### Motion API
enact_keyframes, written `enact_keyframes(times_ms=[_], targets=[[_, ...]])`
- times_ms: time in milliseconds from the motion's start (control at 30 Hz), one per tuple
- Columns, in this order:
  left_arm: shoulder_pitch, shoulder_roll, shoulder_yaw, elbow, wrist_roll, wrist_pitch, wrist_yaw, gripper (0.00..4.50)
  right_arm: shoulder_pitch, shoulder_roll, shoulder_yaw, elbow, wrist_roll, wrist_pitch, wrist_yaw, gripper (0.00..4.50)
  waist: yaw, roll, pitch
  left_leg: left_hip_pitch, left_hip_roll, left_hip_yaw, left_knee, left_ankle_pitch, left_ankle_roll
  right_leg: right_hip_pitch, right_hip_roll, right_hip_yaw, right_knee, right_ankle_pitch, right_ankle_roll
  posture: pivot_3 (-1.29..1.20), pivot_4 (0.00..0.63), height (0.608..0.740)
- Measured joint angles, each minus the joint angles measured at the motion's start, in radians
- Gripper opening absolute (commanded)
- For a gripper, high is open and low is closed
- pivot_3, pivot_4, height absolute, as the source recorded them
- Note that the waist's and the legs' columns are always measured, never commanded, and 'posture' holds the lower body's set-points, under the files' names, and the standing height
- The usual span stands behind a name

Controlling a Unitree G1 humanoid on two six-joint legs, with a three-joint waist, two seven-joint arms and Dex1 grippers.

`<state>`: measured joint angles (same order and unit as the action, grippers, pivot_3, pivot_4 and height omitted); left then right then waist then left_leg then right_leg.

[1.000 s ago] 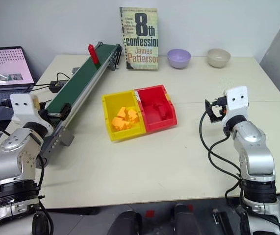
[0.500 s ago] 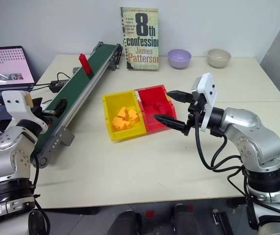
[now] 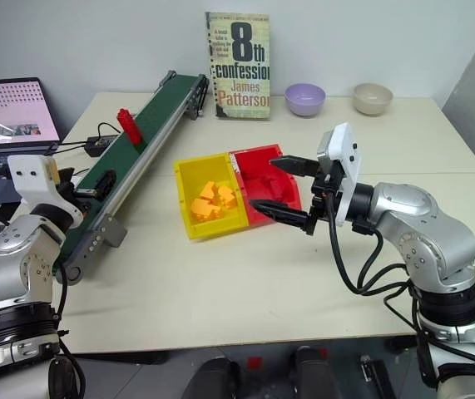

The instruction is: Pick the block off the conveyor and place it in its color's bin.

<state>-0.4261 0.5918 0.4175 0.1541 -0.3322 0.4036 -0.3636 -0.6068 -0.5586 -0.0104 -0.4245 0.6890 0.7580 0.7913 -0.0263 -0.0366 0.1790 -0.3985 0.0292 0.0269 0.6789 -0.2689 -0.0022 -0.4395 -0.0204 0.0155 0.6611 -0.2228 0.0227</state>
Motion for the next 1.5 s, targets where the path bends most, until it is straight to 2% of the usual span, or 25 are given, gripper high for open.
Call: enact_keyframes(times_ms=[233, 367, 800, 933, 967, 1367, 1500], targets=[[-0.013, 0.0, 0.0, 0.015, 0.004, 0.001, 0.0, 4.47, 0.001, -0.009, 0.0, -0.012, 0.016, 0.017, -0.007, 4.5, 0.0, 0.0, 0.0, 0.0, 0.0, 0.0, 0.0, 0.0, 0.0, 0.0, 0.0, 0.0, 0.0, 0.0, 0.0, 0.0, 0.15, 0.74], [-0.015, 0.0, 0.0, 0.019, 0.004, -0.001, 0.001, 3.86, -0.002, -0.008, -0.001, -0.023, 0.042, 0.034, -0.016, 4.5, 0.0, 0.0, 0.0, 0.0, 0.0, 0.0, 0.0, 0.0, 0.0, 0.0, 0.0, 0.0, 0.0, 0.0, 0.0, 0.0, 0.15, 0.74], [-0.014, 0.0, 0.001, 0.019, 0.005, -0.006, 0.009, 1.16, -0.005, -0.012, -0.001, -0.048, 0.081, 0.055, -0.04, 4.5, 0.0, 0.0, 0.0, 0.0, 0.0, 0.0, 0.0, 0.0, 0.0, 0.0, 0.0, 0.0, 0.0, 0.0, 0.0, 0.0, 0.15, 0.74], [0.005, 0.0, 0.02, 0.011, 0.002, -0.022, 0.027, 1.77, -0.005, -0.019, -0.002, -0.048, 0.081, 0.057, -0.045, 4.5, 0.0, 0.0, 0.0, 0.0, 0.0, 0.0, 0.0, 0.0, 0.0, 0.0, -0.001, 0.0, 0.0, 0.0, 0.0, 0.0, 0.15, 0.74], [0.018, 0.0, 0.029, 0.007, -0.001, -0.022, 0.03, 2.09, -0.005, -0.023, -0.003, -0.048, 0.081, 0.058, -0.045, 4.5, 0.0, 0.0, 0.0, 0.0, 0.001, 0.0, 0.0, 0.0, 0.0, 0.0, -0.001, 0.0, 0.0, 0.0, 0.0, 0.0, 0.15, 0.74], [0.084, -0.011, 0.059, -0.046, -0.042, 0.035, 0.068, 4.36, -0.019, -0.03, -0.006, -0.042, 0.088, 0.061, -0.045, 4.5, 0.0, 0.0, 0.0, 0.0, 0.0, 0.0, 0.0, 0.0, 0.0, 0.0, -0.001, 0.0, 0.0, 0.0, 0.0, 0.0, 0.15, 0.74], [0.101, -0.008, 0.057, -0.046, -0.045, 0.082, 0.065, 4.36, -0.021, -0.03, -0.006, -0.041, 0.088, 0.061, -0.044, 4.5, 0.0, 0.0, 0.0, 0.0, 0.001, 0.0, 0.0, 0.0, 0.0, 0.0, -0.001, 0.0, -0.001, 0.0, 0.0, 0.0, 0.15, 0.74]])
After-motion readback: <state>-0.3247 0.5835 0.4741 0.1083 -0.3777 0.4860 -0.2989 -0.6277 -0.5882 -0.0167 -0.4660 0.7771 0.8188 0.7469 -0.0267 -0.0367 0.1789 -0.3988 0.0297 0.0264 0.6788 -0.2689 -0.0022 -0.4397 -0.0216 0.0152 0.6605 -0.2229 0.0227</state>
